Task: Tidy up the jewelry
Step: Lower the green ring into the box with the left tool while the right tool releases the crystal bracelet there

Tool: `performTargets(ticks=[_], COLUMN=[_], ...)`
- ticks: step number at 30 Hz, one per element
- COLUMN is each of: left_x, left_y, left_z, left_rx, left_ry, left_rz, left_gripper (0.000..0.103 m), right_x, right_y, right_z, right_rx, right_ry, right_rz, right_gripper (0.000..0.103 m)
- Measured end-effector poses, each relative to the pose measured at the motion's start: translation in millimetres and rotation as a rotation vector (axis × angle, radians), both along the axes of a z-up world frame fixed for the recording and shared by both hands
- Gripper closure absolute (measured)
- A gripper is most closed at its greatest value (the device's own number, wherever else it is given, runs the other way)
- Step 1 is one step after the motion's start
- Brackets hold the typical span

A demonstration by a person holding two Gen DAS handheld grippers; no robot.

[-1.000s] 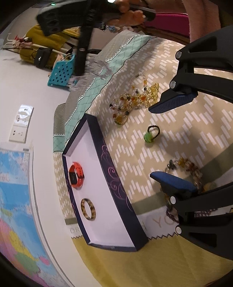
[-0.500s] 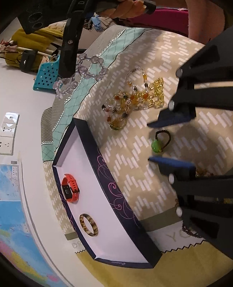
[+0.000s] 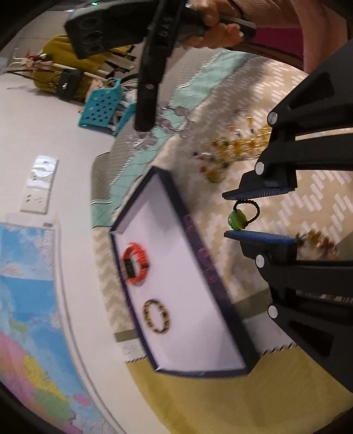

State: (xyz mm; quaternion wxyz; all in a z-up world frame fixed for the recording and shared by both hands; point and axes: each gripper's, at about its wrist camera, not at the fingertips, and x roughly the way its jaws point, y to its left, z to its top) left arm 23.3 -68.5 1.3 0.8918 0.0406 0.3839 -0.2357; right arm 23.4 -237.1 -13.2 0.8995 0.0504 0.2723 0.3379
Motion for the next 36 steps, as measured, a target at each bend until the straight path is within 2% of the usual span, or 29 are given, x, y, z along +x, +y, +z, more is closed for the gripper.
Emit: performTargets(ticks=[7,14,23,31,36], left_x=[31.6,63.8,110.2,141.0,153.9], left_y=[22.6,40.8,47.5,45.9,50.2], left_z=[24.7,27.1,8.0,-11.9,-16.4], left_rx=[0.007,0.018,0.065,0.107,0.123], left_ry=[-0.050,-0.040,0.015,0.067,0.089], left_rz=[0.074,0.127,0.170,0.191,0.214], left_gripper=[0.083,0.083,0.082,0.082,0.082], right_x=[32.5,73.1,122.4,150.3,159.5], right_y=[14.0,29.0,43.2,55.4,64.4], right_z=[13.5,11.0,-5.9,-18.8,-22.9], right_rx=[-0.025,-0.087,-0.099,-0.081,-0.110], right_ry=[-0.023,-0.010,0.064,0.127,0.131], right_rz=[0.002,-0.021,-0.036,-0.043,-0.034], right_gripper=[0.093,0.093,0.093,0.093,0.093])
